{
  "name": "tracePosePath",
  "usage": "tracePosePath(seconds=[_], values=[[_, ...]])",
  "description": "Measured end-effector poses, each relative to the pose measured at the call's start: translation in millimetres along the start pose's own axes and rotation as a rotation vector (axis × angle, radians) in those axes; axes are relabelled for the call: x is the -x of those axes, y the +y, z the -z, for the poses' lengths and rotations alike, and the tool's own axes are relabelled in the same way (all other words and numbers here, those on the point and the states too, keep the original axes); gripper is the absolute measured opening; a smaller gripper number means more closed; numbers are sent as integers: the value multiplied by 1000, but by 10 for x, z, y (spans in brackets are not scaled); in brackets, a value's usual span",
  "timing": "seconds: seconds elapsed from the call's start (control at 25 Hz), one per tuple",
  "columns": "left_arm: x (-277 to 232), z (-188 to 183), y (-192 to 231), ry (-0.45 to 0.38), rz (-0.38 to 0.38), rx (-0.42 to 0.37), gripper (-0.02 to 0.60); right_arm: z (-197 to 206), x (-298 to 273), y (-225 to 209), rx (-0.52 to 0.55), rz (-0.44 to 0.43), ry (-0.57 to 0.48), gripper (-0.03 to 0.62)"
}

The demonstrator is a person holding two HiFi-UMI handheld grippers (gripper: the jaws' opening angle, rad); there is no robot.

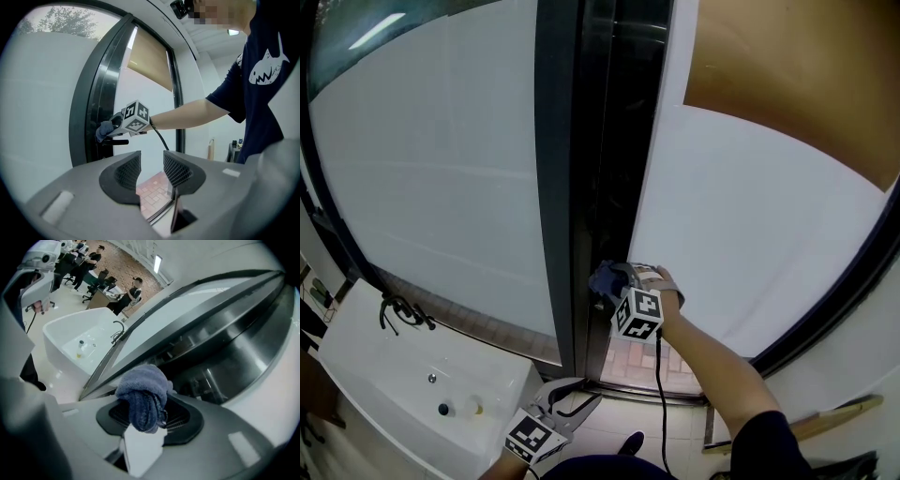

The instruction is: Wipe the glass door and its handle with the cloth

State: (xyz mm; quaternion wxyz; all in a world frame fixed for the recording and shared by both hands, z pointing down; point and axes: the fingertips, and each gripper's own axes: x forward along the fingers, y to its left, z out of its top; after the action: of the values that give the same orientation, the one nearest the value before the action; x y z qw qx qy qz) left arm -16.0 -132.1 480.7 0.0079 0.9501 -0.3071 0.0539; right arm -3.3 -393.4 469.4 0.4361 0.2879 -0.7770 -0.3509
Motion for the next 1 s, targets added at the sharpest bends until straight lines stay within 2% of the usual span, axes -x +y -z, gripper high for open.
tracePosePath(seconds=[0.28, 0.44, 0.6, 1.0], values=[[-62, -11, -30, -6, 22, -4, 146, 386, 152, 42, 58, 6, 72, 164], [-73, -24, -60, -8, 37, -6, 146, 849, 346, -37, 38, 21, 152, 164], [-70, -38, -94, -12, 50, -8, 146, 1238, 625, -46, 75, 40, 216, 164], [-64, -34, -151, -13, 68, -8, 146, 2080, 1245, -128, 35, 100, 371, 164]])
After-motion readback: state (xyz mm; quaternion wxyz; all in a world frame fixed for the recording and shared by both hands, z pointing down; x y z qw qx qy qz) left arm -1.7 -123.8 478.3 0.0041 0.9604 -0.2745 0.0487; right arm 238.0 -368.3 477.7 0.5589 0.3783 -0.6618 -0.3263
